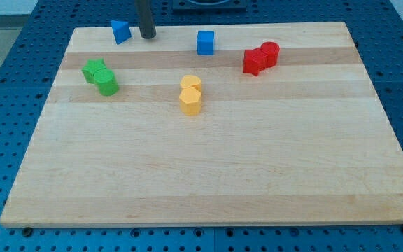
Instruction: Place the blue triangle at the top left corner
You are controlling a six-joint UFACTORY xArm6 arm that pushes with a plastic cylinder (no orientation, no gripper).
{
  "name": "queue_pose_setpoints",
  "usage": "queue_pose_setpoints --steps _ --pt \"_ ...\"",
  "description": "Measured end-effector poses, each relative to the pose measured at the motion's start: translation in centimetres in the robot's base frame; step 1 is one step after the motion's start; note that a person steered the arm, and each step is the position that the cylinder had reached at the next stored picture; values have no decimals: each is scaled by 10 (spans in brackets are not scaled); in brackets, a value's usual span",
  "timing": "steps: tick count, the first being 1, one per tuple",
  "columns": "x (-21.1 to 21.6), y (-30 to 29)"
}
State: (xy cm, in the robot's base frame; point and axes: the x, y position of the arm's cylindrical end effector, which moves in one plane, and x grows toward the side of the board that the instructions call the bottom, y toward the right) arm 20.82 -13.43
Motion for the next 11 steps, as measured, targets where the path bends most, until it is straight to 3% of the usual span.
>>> queue_pose_setpoints --steps 3,8,11 --pt "-4 -59" --pt "-4 -73" --pt "1 35"
